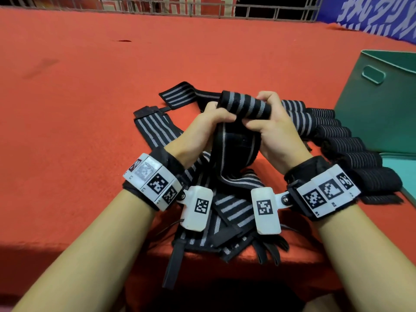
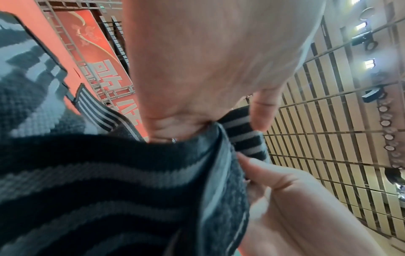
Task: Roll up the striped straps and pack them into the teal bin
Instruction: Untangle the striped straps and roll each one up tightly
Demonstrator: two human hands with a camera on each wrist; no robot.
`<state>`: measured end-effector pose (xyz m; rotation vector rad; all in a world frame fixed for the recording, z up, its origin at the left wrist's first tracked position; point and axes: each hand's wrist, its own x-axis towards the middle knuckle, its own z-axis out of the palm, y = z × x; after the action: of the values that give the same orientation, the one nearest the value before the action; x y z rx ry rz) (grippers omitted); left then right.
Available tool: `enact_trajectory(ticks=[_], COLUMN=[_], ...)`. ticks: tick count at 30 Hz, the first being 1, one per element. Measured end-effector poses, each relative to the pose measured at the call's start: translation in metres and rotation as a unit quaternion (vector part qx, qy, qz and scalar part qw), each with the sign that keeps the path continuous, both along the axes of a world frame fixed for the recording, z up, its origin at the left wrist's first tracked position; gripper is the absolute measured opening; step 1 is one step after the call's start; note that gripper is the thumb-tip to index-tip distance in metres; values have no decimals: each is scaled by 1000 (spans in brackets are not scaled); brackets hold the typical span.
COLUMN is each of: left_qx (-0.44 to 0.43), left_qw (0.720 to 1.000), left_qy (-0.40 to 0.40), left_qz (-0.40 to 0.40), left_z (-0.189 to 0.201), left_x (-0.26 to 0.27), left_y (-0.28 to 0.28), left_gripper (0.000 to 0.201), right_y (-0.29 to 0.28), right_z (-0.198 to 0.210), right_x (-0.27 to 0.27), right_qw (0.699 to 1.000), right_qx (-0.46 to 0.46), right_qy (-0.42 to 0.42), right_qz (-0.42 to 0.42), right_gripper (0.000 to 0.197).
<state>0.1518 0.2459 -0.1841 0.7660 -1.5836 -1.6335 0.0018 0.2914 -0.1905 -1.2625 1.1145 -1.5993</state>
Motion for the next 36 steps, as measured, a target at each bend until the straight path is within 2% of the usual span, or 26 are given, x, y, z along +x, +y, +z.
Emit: enact_trajectory(ticks=[2,5,8,10,11,14,18,21,23,25,28,30,33,36], left_qx=[-16,-42,-42,-36,-39,-63,-77,-64,-43,-12,-43,-74,-60,-96], left_qw=[999,998,997,998,998,997,997,998,998,997,997,995,995,993], left_qy=[-16,-24,-11,13,21,28,12,15,42,71,70,60,64,22], left_qz=[-24,29,58,49,42,27,14,-6,-20,-22,-14,14,50,70], left_z=[1,0,-7,-8,-8,-8,-5,-3,-3,-3,1,2,-2,-3], left_x=[-1,-5,-6,-3,-1,5,8,9,6,1,-7,-9,-2,7], left_y=[2,0,-6,-6,-7,-9,-10,-9,-7,-5,-1,-1,-5,-7], left_gripper=[83,70,51,36,34,48,71,77,76,71,68,66,70,50], right_y=[1,1,1,0,0,0,-2,-1,-1,1,4,5,5,6], right_z=[-3,-3,0,2,3,3,1,2,1,5,8,7,9,12], right_x=[1,3,5,2,2,6,11,13,14,20,24,20,6,-10], right_qw=[1000,999,996,990,990,988,985,985,987,989,988,986,992,993], right_qx=[13,33,53,64,76,112,109,107,98,91,71,76,103,112], right_qy=[14,9,-66,-124,-120,-90,-118,-123,-119,-113,-139,-151,-76,-7], right_qz=[0,-10,-20,-5,4,58,60,61,39,3,-15,-11,5,32], right_gripper=[47,44,41,51,53,46,42,43,45,58,70,59,42,42])
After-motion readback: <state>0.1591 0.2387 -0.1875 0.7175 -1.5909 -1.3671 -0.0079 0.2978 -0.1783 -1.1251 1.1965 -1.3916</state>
